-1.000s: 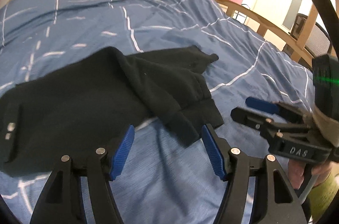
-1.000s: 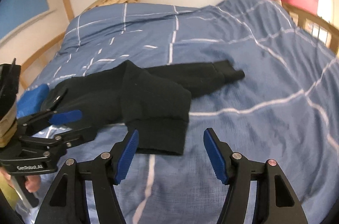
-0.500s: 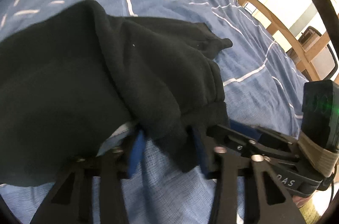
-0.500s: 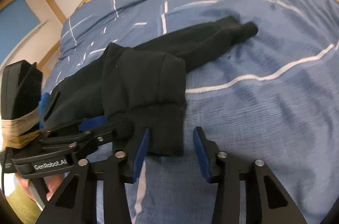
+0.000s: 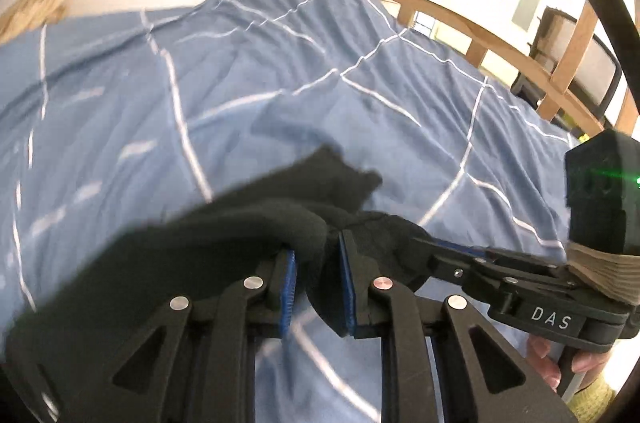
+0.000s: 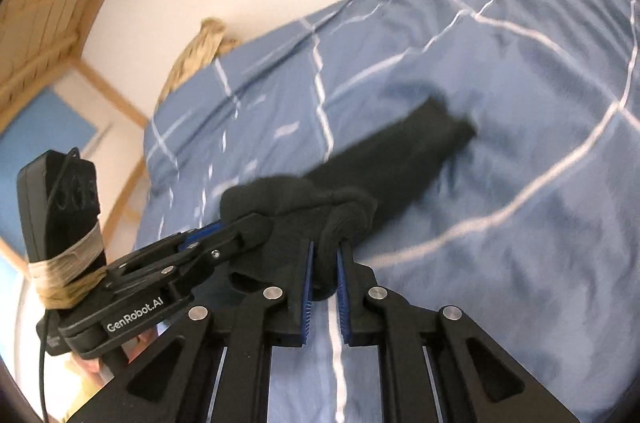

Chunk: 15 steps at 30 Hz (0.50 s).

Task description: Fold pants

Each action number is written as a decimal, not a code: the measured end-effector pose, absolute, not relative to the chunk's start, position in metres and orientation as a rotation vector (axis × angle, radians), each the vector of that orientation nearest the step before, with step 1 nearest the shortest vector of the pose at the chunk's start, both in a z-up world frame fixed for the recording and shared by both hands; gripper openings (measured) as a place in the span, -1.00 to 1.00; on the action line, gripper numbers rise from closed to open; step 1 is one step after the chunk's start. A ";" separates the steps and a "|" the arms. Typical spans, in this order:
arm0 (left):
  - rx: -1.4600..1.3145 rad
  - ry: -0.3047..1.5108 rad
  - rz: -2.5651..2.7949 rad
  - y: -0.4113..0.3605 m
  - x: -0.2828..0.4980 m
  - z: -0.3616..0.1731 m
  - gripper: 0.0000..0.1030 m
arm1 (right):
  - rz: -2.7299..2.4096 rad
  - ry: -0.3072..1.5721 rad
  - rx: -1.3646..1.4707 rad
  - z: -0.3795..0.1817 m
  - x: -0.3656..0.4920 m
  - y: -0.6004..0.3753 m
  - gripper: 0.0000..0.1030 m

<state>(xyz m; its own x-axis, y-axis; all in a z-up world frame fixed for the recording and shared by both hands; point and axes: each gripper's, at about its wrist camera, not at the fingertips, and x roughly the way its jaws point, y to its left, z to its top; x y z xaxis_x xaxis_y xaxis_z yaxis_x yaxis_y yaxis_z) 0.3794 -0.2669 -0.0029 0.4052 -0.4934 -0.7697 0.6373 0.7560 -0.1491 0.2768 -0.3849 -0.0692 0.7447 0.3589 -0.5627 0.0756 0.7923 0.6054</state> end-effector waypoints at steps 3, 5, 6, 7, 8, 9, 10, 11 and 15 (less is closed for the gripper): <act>0.238 0.905 -0.710 -0.291 0.404 -0.001 -0.61 | 0.127 0.713 0.638 -0.059 0.294 -0.400 -0.77; 0.272 0.916 -0.709 -0.307 0.417 -0.003 -0.61 | 0.110 0.722 0.653 -0.059 0.306 -0.414 -0.77; 0.282 0.923 -0.708 -0.313 0.422 -0.007 -0.61 | 0.093 0.732 0.660 -0.061 0.313 -0.420 -0.77; 0.289 0.934 -0.712 -0.319 0.428 -0.011 -0.61 | 0.079 0.738 0.671 -0.063 0.318 -0.427 -0.78; 0.293 0.949 -0.714 -0.326 0.435 -0.016 -0.61 | 0.065 0.744 0.683 -0.066 0.321 -0.432 -0.78; 0.297 0.959 -0.713 -0.331 0.440 -0.020 -0.61 | 0.051 0.754 0.703 -0.070 0.324 -0.438 -0.78; 0.305 0.967 -0.712 -0.336 0.445 -0.026 -0.61 | 0.042 0.759 0.722 -0.074 0.325 -0.444 -0.78; 0.313 0.976 -0.707 -0.343 0.451 -0.032 -0.61 | 0.034 0.763 0.745 -0.078 0.328 -0.449 -0.78; 0.335 1.025 -0.696 -0.362 0.469 -0.051 -0.61 | 0.002 0.769 0.778 -0.094 0.338 -0.461 -0.78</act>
<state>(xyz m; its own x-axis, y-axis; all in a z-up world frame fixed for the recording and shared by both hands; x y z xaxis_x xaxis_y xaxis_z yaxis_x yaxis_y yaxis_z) 0.4686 -0.3621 -0.0510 0.3321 -0.3710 -0.8672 0.6694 0.7405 -0.0605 0.3381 -0.4608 -0.0944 0.7329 0.2724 -0.6234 0.2685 0.7260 0.6330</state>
